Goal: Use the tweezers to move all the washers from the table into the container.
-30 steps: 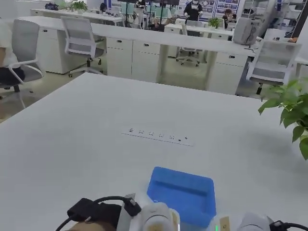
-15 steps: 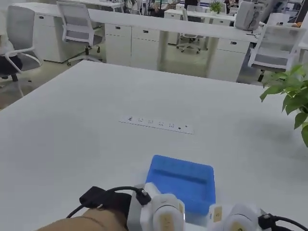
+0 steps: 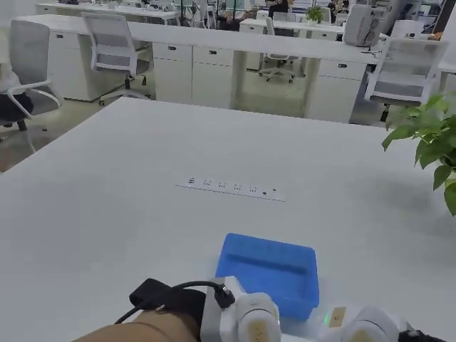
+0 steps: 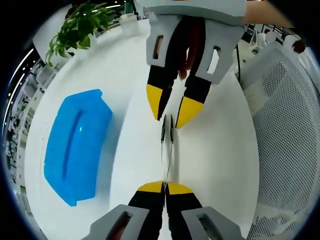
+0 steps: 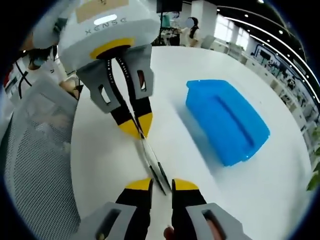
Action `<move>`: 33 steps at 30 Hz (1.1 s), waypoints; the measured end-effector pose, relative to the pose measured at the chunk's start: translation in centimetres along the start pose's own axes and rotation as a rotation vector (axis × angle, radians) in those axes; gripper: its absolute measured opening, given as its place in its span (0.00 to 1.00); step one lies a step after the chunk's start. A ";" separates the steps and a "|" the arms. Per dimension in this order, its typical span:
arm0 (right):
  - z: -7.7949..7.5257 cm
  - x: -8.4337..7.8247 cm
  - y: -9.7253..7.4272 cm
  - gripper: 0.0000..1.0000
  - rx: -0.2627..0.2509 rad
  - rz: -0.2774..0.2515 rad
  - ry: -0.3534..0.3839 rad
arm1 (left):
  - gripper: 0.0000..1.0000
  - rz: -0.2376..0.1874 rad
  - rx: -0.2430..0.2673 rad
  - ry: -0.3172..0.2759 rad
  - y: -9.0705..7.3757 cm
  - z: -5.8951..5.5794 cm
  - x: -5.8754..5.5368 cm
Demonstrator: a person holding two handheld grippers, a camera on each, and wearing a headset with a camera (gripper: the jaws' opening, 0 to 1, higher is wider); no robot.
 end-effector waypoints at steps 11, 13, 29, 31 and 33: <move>4.4 -0.4 -5.9 0.28 -0.121 -0.194 0.316 | 0.00 0.008 0.012 -0.047 0.0 -0.2 0.1; 5.6 -0.8 -6.6 0.32 -0.152 -0.218 0.359 | 0.00 0.014 0.014 -0.056 0.0 -0.2 0.1; 7.7 -2.1 -9.6 0.65 -0.360 -0.473 0.484 | 0.13 0.012 0.161 -0.267 -0.9 0.4 -1.7; 7.5 -2.4 -9.6 0.68 -0.365 -0.468 0.505 | 0.13 0.002 0.181 -0.340 -1.5 0.5 -2.2; 7.6 -2.3 -9.6 0.69 -0.367 -0.475 0.505 | 0.15 -0.051 0.208 -0.420 -2.2 0.5 -2.6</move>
Point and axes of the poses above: the centre of the closed fingertips' face, and the gripper's own axes: y roughly forward along the fingers, z roughly to its left, x roughly out of its top, the point moved 8 cm from there along -y, roughly backward along the fingers, and after that the axes turned 5 degrees about x, right-handed, at the moved point
